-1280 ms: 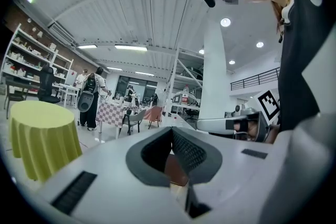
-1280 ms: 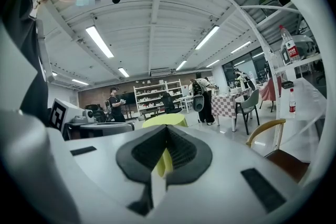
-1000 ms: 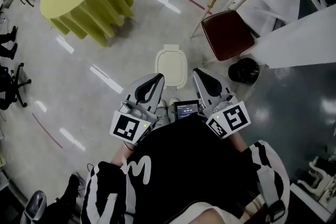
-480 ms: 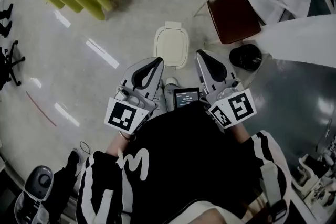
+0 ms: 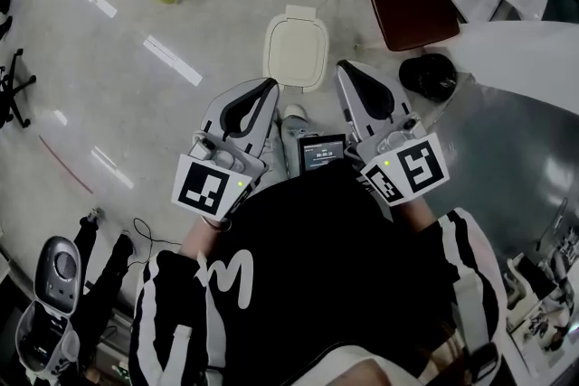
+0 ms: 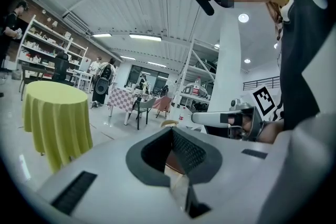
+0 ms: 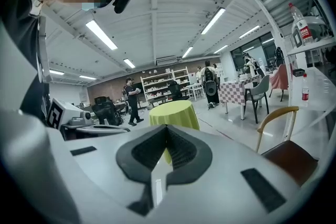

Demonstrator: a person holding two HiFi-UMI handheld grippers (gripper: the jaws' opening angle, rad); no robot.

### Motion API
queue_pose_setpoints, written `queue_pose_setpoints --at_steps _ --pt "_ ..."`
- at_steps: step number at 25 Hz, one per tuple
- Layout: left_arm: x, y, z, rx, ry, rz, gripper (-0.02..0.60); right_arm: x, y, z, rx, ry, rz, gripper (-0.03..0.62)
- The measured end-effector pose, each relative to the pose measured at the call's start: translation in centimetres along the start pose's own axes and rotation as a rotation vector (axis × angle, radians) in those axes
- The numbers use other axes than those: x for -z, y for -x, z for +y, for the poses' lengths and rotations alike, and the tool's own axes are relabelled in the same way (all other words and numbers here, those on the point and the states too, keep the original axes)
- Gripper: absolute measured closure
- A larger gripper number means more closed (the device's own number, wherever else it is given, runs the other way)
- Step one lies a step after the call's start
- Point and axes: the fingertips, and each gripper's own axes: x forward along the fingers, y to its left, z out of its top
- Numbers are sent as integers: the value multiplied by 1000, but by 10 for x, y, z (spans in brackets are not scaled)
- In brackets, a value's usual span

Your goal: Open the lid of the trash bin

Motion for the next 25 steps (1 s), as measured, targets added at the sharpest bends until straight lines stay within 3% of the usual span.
queue_pose_setpoints --at_steps 25 --pt "51 7 8 -62 75 60 574 51 -21 -8 -80 -32 92 590"
